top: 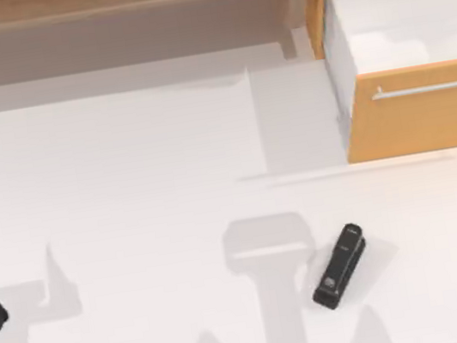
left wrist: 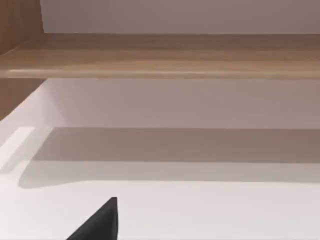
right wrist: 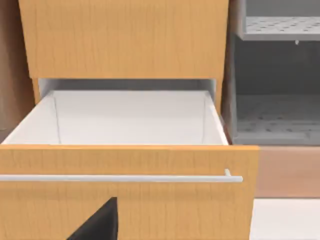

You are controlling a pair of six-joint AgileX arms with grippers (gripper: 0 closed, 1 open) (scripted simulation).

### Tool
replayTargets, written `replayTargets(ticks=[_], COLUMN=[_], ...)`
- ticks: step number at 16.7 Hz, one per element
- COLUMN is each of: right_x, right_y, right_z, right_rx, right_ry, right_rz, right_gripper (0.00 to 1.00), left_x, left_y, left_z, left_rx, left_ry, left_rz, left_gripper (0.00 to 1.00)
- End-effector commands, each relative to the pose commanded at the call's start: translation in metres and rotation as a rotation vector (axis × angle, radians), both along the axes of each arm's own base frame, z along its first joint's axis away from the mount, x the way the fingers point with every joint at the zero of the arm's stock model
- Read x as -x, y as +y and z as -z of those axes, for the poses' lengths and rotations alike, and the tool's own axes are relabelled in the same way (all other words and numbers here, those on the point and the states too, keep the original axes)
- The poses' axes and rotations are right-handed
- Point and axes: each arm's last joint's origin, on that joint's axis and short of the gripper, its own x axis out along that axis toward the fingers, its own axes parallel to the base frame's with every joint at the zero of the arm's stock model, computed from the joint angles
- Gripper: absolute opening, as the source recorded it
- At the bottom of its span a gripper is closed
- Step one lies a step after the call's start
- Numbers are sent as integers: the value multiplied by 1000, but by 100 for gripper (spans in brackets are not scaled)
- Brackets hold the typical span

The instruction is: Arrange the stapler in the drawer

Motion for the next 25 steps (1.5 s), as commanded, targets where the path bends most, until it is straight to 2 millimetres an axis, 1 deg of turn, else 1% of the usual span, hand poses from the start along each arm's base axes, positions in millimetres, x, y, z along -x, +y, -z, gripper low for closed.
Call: replayTargets(ticks=[3,6,9,12,15,18,21,23,25], right_x=[0,-2,-11,-33,-69,-108,-139,-153,-161], right_y=[1,5,15,32,60,100,146,174,199], right_z=[-2,-17,-41,-66,-80,-77,-60,-44,-29], right_rx=[-9,-88,-219,-359,-472,-534,-546,-535,-518], right_ry=[7,81,242,484,768,1044,1265,1371,1443], right_rz=[-5,-44,-96,-121,-87,13,159,261,354], right_gripper=[100,100,100,100,100,100,100,100,100], left_x=[0,0,0,0,0,0,0,0,0], left_y=[0,0,0,0,0,0,0,0,0], left_z=[0,0,0,0,0,0,0,0,0], left_rx=[0,0,0,0,0,0,0,0,0], left_ry=[0,0,0,0,0,0,0,0,0], left_rz=[0,0,0,0,0,0,0,0,0], left_gripper=[100,100,100,100,100,100,100,100,100])
